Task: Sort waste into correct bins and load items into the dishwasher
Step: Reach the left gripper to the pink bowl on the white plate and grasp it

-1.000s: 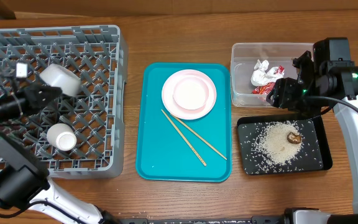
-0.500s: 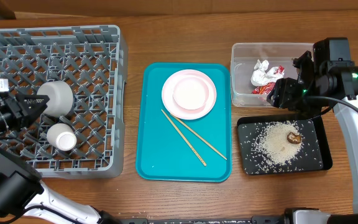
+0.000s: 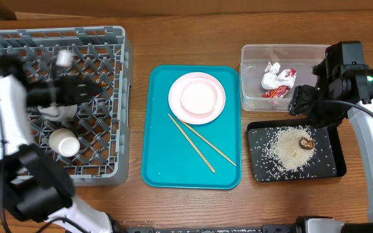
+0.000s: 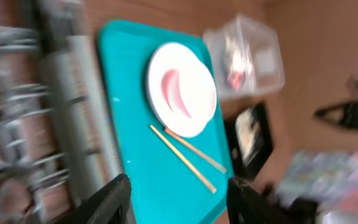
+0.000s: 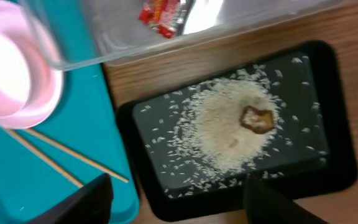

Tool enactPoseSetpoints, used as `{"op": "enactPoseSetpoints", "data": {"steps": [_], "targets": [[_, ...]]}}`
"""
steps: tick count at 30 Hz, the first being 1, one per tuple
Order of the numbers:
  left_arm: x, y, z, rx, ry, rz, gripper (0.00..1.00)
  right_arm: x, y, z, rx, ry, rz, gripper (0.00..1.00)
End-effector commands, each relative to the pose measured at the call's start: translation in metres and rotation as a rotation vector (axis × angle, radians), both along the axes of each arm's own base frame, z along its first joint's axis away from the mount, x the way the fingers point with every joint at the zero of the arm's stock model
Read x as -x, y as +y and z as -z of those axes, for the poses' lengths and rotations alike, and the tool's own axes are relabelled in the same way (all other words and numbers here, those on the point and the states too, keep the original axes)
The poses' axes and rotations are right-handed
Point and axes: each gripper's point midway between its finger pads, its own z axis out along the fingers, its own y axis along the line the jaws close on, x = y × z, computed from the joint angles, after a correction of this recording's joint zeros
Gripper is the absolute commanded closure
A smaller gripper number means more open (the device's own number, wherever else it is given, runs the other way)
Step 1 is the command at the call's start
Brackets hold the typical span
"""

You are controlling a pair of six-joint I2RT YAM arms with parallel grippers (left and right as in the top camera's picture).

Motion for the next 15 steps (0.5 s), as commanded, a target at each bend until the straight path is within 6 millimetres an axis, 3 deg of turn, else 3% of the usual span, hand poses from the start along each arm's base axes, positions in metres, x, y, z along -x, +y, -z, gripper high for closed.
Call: {"op": "enactPoseSetpoints", "data": {"steps": [1,6,11,13,15], "targets": [[0.002,-0.041,0.009,-0.228,0.074,0.079,0.48,-0.001,-0.02,-0.004,0.08,-0.011,0.101,0.27],[-0.004,-0.103,0.031,-0.449,0.104,0.167,0.46,0.0,-0.032,-0.004,0.057,-0.008,0.177,0.14],[-0.016,-0.168,0.036,-0.622,-0.027,0.222,0.48,0.002,-0.044,-0.003,0.037,0.001,0.225,0.04],[-0.023,-0.204,0.037,-0.708,-0.121,0.223,0.45,0.003,-0.046,-0.003,0.033,0.004,0.233,0.03],[-0.026,-0.224,0.039,-0.752,-0.178,0.232,0.41,0.003,-0.044,-0.003,0.022,0.004,0.23,0.02]]}}
